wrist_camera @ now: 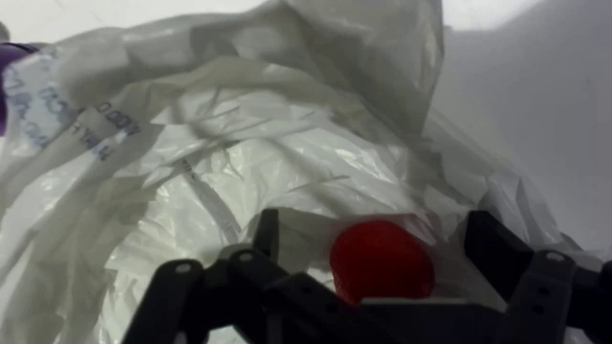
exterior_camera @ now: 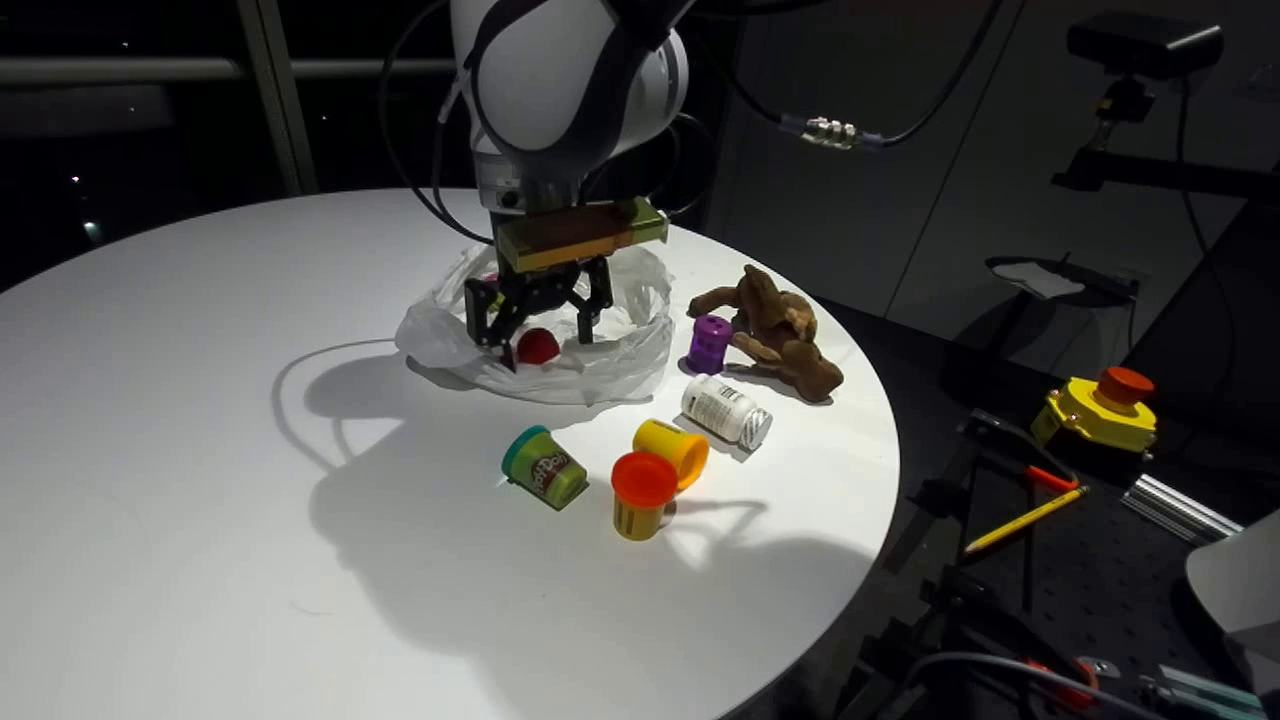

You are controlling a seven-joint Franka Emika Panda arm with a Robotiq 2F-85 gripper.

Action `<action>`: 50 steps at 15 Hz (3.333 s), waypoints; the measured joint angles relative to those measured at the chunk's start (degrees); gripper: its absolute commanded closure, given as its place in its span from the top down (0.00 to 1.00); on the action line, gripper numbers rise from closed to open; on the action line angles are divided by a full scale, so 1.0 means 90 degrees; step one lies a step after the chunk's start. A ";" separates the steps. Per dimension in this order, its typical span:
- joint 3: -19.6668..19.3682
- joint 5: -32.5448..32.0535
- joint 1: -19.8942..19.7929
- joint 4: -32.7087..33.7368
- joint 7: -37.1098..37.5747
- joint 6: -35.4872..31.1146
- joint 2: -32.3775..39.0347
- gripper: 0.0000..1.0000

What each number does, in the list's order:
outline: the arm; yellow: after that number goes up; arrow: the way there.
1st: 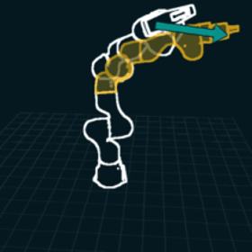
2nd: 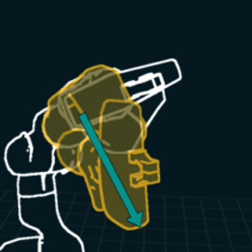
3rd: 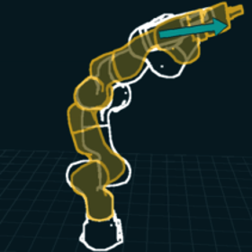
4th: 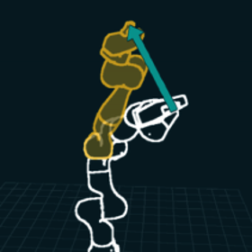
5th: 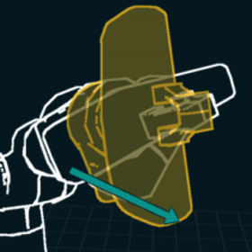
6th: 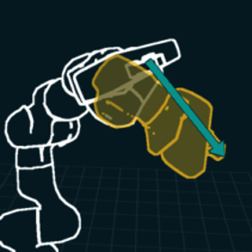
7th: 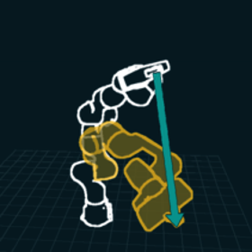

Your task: Pick the objects in the plastic bag and put them on the table

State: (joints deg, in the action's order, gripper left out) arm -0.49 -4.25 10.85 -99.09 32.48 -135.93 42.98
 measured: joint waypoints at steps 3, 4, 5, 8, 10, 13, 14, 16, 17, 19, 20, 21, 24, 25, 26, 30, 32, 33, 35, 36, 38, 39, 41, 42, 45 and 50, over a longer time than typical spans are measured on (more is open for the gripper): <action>-0.0049 0.0209 -0.0012 0.0193 -0.0009 -0.0011 0.0040 1.00; -0.0071 0.0269 -0.0019 0.0232 -0.0009 -0.0023 0.0020 1.00; -0.0101 0.0316 -0.0024 0.0256 -0.0009 -0.0037 -0.0007 1.00; -0.0194 0.0340 -0.0027 0.0260 -0.0006 -0.0046 -0.0104 1.00; -0.0216 0.0340 -0.0031 0.0242 -0.0006 -0.0043 -0.0132 1.00; -0.0216 0.0361 -0.0032 0.0185 -0.0006 -0.0044 -0.0131 1.00; -0.0216 0.0407 -0.0040 0.0175 -0.0006 -0.0057 -0.0132 1.00; -0.0214 0.0656 -0.0089 0.0172 -0.0004 -0.0172 -0.0150 1.00; -0.0213 0.0834 -0.0130 0.0165 -0.0001 -0.0273 -0.0178 1.00; -0.0212 0.1180 -0.0235 0.0125 0.0015 -0.0451 -0.0273 1.00; -0.0217 0.1294 -0.0279 0.0100 0.0049 -0.0517 -0.0320 1.00; -0.0226 0.1367 -0.0314 0.0075 0.0108 -0.0573 -0.0356 1.00; -0.0273 0.1439 -0.0338 -0.0034 0.0355 -0.0695 -0.0432 1.00; -0.0273 0.1504 -0.0342 -0.0070 0.0386 -0.0713 -0.0447 1.00; -0.0248 0.1623 -0.0361 -0.0104 0.0377 -0.0729 -0.0463 1.00; -0.0041 0.2109 -0.0533 -0.0290 0.0256 -0.0733 -0.0589 1.00; -0.0024 0.2144 -0.0533 -0.0423 0.0256 -0.0732 -0.0651 1.00; -0.0016 0.2144 -0.0524 -0.0479 0.0257 -0.0730 -0.0653 1.00; -0.0015 0.2144 -0.0476 -0.0589 0.0268 -0.0729 -0.0645 1.00; -0.0015 0.2143 -0.0441 -0.0635 0.0275 -0.0730 -0.0636 1.00; -0.0022 0.2130 -0.0352 -0.0679 0.0314 -0.0753 -0.0599 1.00; -0.0027 0.2121 -0.0301 -0.0685 0.0337 -0.0779 -0.0573 1.00; -0.0053 0.2093 -0.0188 -0.0685 0.0406 -0.0837 -0.0516 1.00; -0.0087 0.2056 -0.0118 -0.0685 0.0466 -0.0883 -0.0489 1.00; -0.0301 0.1781 0.0128 -0.0677 0.0820 -0.1116 -0.0396 1.00; -0.0620 0.1440 0.0372 -0.0668 0.1401 -0.1534 -0.0301 1.00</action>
State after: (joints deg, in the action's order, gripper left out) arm -6.07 8.70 14.20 -105.10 45.09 -149.73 40.27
